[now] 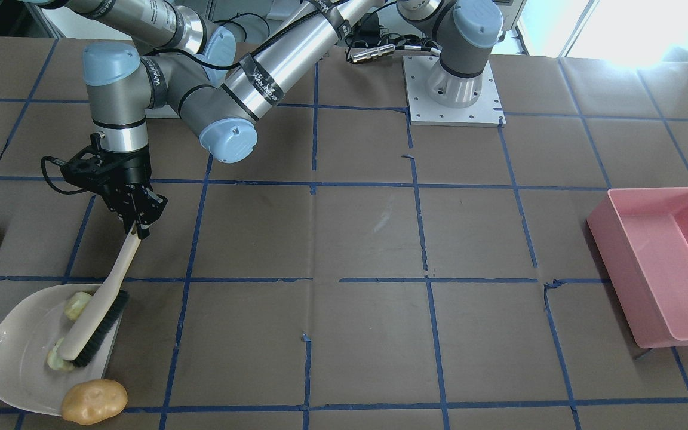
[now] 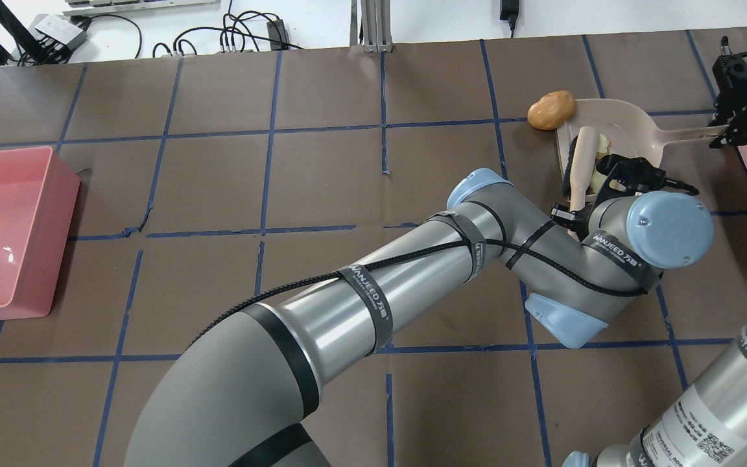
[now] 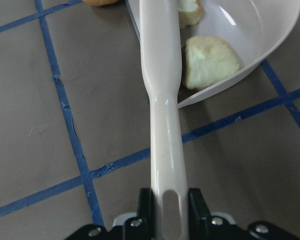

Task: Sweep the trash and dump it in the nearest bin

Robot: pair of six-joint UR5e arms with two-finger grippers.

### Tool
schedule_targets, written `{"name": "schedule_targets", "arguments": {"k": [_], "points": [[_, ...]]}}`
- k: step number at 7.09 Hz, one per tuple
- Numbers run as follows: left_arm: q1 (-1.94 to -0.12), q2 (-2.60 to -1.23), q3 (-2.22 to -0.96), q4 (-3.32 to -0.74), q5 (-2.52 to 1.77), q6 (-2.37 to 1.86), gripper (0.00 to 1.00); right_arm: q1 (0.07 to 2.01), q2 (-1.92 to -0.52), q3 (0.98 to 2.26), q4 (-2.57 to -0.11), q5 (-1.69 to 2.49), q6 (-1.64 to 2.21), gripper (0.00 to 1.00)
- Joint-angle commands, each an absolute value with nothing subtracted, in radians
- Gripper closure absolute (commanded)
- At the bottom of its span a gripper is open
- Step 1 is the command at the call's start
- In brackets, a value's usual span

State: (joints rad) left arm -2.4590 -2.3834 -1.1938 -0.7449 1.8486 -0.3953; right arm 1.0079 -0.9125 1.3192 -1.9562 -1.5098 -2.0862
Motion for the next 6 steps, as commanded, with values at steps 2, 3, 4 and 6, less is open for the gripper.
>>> {"name": "schedule_targets", "arguments": {"k": [2, 3, 4, 6], "points": [[-2.459, -2.373, -1.196, -0.719, 1.848, -0.296, 1.00, 1.008, -0.913, 1.319, -1.956, -1.509, -2.086, 1.00], [-2.459, -2.367, -1.197, -0.721, 1.848, -0.301, 1.00, 1.008, -0.911, 1.319, -1.956, -1.509, -2.086, 1.00], [-2.459, -2.338, -1.195, -0.722, 1.847, -0.304, 1.00, 1.008, -0.911, 1.319, -1.956, -1.509, -2.086, 1.00], [-2.459, -2.277, -1.224, -0.736, 1.825, -0.393, 1.00, 1.008, -0.911, 1.319, -1.956, -1.509, -2.086, 1.00]]}}
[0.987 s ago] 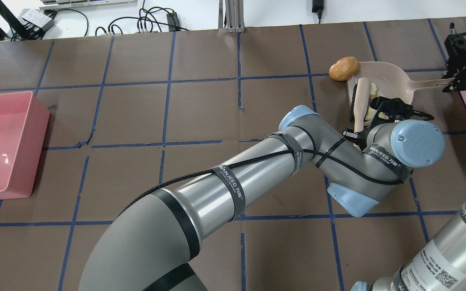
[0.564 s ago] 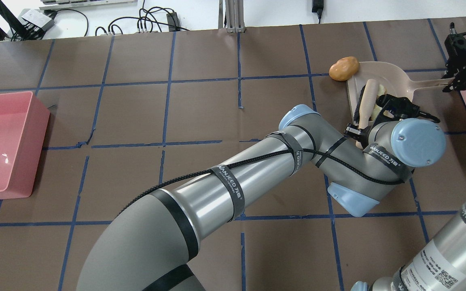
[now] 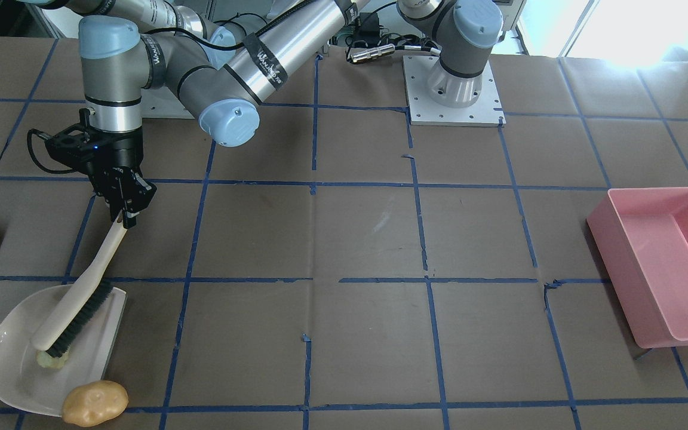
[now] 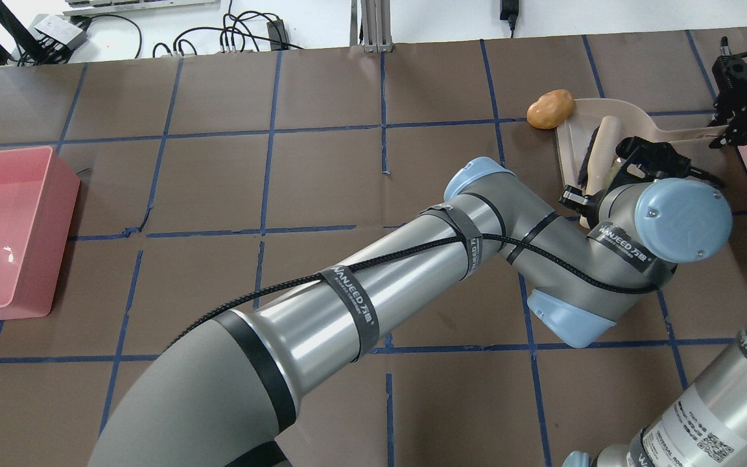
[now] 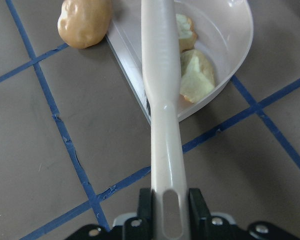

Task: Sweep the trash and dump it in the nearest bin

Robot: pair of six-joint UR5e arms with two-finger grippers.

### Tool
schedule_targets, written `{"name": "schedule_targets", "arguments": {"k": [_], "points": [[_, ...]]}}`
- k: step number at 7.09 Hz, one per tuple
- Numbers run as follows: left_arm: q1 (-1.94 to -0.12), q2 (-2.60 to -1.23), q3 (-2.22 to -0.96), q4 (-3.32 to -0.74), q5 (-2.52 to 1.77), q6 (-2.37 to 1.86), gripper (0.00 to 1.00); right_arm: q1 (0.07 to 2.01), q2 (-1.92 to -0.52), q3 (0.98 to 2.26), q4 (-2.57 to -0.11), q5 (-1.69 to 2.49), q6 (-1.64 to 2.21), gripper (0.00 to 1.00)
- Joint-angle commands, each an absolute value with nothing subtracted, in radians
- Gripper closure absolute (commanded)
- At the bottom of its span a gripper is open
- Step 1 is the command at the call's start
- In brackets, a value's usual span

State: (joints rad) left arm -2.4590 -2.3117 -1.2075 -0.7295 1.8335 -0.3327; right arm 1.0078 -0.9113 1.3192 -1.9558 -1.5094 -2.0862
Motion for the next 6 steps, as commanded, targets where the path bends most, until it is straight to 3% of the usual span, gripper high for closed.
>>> {"name": "schedule_targets", "arguments": {"k": [1, 6], "points": [[-2.459, -2.260, -1.250, -0.736, 1.844, -0.450, 1.00, 1.008, -0.911, 1.319, -1.956, -1.508, -2.086, 1.00], [-2.301, -2.186, -1.263, -0.749, 1.835, -0.672, 1.00, 1.006, -0.908, 1.321, -1.956, -1.508, -2.086, 1.00]]}}
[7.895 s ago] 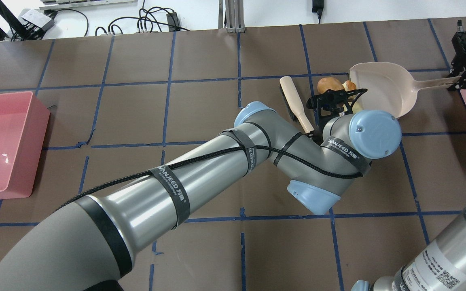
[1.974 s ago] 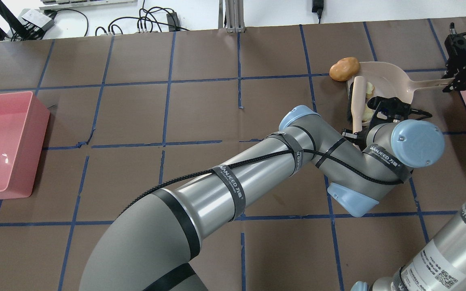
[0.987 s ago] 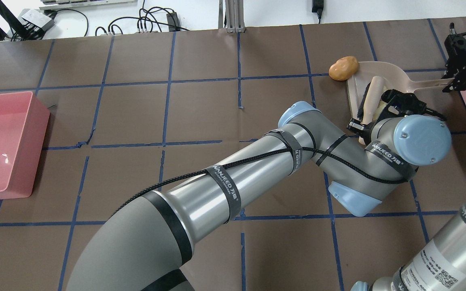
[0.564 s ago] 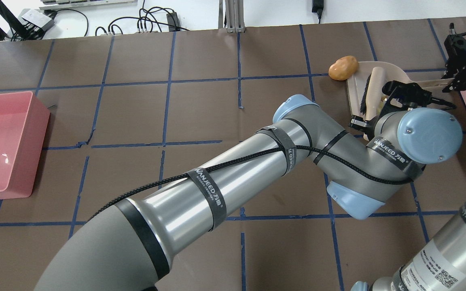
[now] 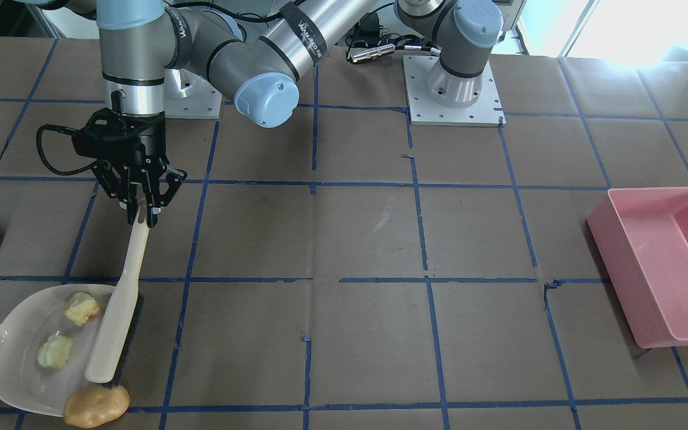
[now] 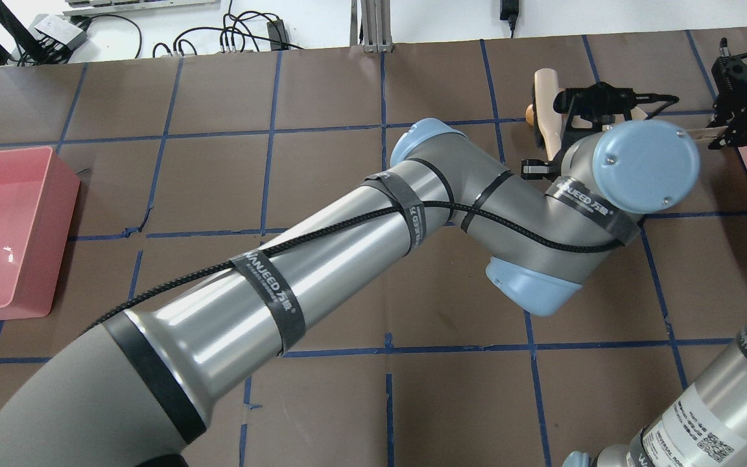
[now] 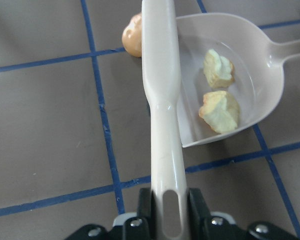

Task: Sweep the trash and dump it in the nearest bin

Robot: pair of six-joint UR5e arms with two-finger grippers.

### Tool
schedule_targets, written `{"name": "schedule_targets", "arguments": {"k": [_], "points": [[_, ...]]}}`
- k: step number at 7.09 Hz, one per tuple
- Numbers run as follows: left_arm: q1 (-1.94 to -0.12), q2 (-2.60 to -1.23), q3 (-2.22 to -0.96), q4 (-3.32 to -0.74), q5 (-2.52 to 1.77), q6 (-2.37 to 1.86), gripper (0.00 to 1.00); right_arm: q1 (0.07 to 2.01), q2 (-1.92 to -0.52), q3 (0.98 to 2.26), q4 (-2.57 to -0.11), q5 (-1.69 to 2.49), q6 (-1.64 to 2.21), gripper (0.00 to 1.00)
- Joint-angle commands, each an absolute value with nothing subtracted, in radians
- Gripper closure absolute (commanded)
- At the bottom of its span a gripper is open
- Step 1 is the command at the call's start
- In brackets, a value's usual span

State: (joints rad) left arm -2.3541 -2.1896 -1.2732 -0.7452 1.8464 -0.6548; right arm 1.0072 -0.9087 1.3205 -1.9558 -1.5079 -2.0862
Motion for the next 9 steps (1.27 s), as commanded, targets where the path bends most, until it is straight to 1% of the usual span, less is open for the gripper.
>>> {"name": "schedule_targets", "arguments": {"k": [1, 2, 3, 4, 5, 6, 9], "points": [[-2.249, -2.204, -1.255, -0.750, 1.800, -0.669, 1.00, 1.008, -0.908, 1.321, -1.956, -1.506, -2.086, 1.00], [-2.235, -2.244, -1.237, -0.749, 1.796, -0.651, 1.00, 1.008, -0.908, 1.321, -1.956, -1.506, -2.086, 1.00], [-2.233, -2.310, -1.186, -0.749, 1.786, -0.619, 1.00, 1.008, -0.908, 1.319, -1.973, -1.508, -2.071, 1.00], [-2.233, -2.375, -1.114, -0.749, 1.786, -0.591, 1.00, 1.008, -0.910, 1.321, -1.982, -1.512, -2.054, 1.00], [-2.233, -2.407, -1.050, -0.750, 1.784, -0.498, 1.00, 1.011, -0.913, 1.319, -1.979, -1.541, -2.008, 1.00], [-2.232, -2.402, -1.060, -0.756, 1.784, -0.424, 1.00, 1.031, -0.914, 1.318, -1.976, -1.560, -2.005, 1.00], [-2.221, -2.408, -1.066, -0.764, 1.755, -0.379, 1.00, 1.034, -0.917, 1.319, -1.976, -1.562, -2.005, 1.00]]}}
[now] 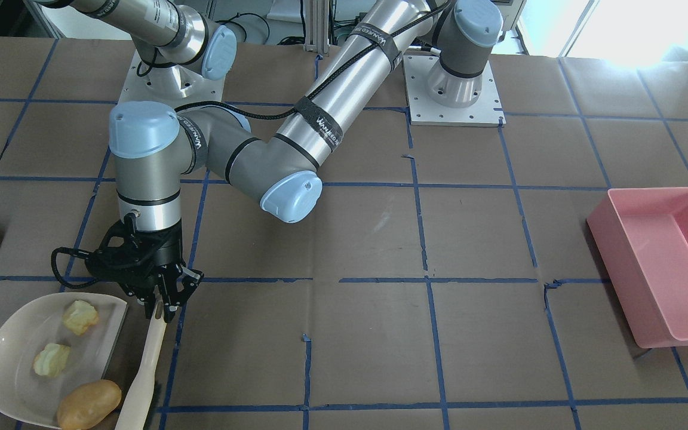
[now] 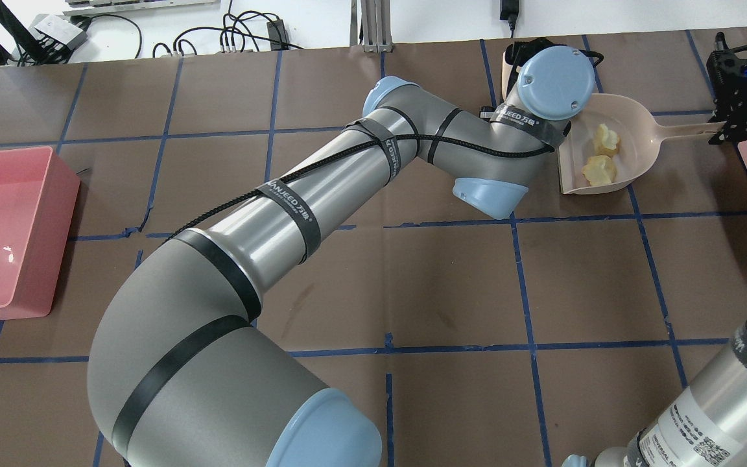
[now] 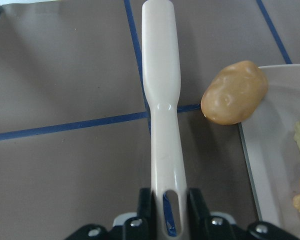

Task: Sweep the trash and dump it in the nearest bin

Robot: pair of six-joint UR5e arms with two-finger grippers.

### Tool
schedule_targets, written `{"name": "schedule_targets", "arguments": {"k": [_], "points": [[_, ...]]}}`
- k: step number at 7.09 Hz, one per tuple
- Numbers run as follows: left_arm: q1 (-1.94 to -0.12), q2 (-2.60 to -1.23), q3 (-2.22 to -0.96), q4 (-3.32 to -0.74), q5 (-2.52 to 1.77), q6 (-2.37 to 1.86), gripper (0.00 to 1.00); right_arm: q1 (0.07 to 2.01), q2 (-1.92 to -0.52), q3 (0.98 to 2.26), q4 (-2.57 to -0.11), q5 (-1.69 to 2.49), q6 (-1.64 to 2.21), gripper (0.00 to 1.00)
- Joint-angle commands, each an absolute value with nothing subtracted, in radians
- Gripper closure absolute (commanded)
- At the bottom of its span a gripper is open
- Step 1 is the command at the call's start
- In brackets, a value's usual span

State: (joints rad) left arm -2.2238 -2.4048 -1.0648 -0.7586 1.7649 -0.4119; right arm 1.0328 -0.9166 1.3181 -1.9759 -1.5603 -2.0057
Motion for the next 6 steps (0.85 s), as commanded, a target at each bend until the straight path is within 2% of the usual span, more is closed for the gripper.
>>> {"name": "schedule_targets", "arguments": {"k": [1, 3, 6], "points": [[-2.221, -2.408, -1.072, -0.772, 1.741, -0.349, 1.00, 1.034, -0.917, 1.319, -1.976, -1.563, -2.005, 1.00], [-2.221, -2.399, -1.115, -0.767, 1.730, -0.293, 1.00, 1.034, -0.917, 1.319, -1.976, -1.565, -2.003, 1.00], [-2.238, -2.382, -1.115, -0.769, 1.695, -0.268, 1.00, 1.038, -0.917, 1.319, -1.974, -1.565, -2.003, 1.00]]}}
